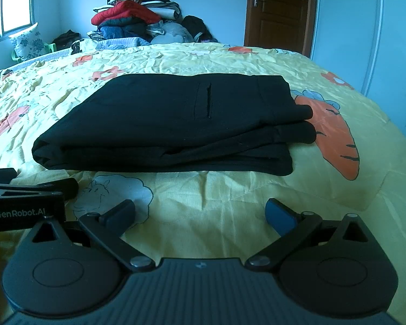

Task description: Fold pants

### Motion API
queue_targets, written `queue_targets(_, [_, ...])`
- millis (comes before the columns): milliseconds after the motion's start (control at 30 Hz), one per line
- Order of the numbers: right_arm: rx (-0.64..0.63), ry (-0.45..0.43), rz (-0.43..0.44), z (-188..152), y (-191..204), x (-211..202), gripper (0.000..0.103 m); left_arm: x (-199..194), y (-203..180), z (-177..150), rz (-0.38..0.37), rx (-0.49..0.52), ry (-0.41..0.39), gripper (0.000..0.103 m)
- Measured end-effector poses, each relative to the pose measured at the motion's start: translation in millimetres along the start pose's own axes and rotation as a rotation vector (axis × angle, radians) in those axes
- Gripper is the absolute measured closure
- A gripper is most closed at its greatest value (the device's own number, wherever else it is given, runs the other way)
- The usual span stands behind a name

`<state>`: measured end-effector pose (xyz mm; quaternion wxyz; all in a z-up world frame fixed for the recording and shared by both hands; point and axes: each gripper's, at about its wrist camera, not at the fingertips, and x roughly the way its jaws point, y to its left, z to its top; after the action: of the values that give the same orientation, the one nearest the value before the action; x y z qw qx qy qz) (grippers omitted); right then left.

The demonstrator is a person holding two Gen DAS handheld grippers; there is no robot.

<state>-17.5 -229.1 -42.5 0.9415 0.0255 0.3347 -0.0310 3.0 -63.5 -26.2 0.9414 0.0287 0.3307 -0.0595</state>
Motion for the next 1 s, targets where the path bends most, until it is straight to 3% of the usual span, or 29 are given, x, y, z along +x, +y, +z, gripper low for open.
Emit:
queue_targets(400, [-0.069, -0.037, -0.027, 6, 10, -2, 0.0, -4, 3, -2, 0.033, -0.027, -0.007, 0.0])
queue_targets(1000, [-0.016, -0.029, 0.013, 1, 3, 6, 0.0, -3, 2, -3, 0.04, -0.023, -0.006, 0.0])
